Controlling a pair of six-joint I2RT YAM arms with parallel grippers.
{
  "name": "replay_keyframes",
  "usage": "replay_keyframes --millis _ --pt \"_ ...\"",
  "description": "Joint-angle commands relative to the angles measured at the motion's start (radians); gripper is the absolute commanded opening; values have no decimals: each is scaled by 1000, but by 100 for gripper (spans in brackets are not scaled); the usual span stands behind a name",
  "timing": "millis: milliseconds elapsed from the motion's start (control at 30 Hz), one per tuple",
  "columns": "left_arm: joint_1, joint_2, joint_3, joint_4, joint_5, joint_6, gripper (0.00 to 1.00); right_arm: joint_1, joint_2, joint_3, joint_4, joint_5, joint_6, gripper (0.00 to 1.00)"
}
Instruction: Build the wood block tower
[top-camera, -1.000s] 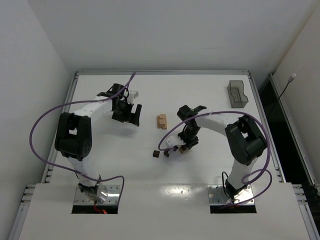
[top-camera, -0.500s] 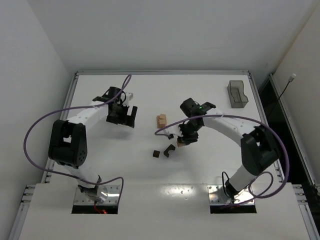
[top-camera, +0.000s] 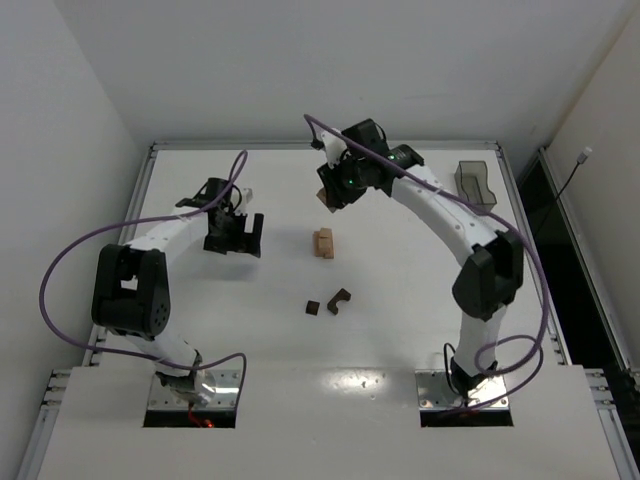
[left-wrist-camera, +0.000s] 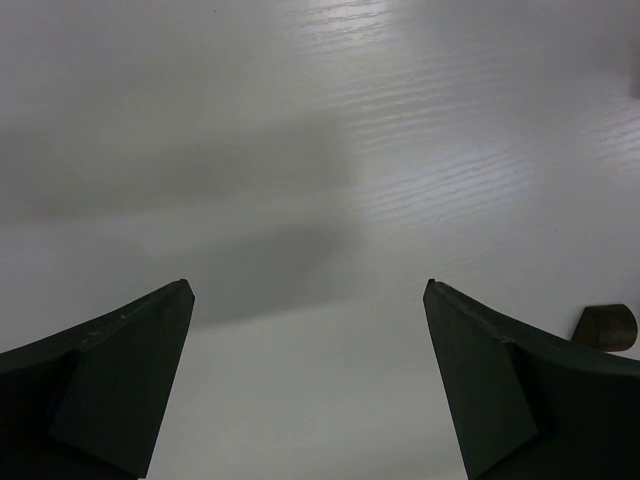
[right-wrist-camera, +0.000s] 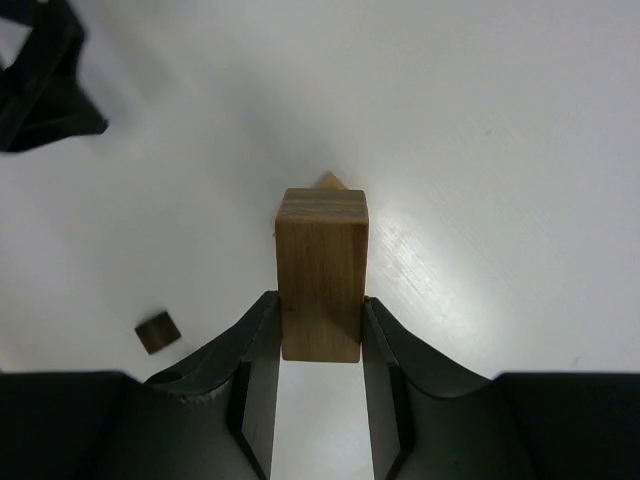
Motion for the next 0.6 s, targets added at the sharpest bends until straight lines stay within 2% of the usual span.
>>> replay_keyframes --millis 0,167,367,567 --pt "11 -30 26 2 -11 -4 100 5 81 61 -61 122 346 0" --pt "11 -82 -7 2 -51 5 100 15 131 96 -51 243 581 0" --pt "11 -82 -18 2 -51 6 100 15 154 87 -38 263 750 0" --pt "11 -71 -18 11 -32 6 100 33 127 5 -2 311 922 0"
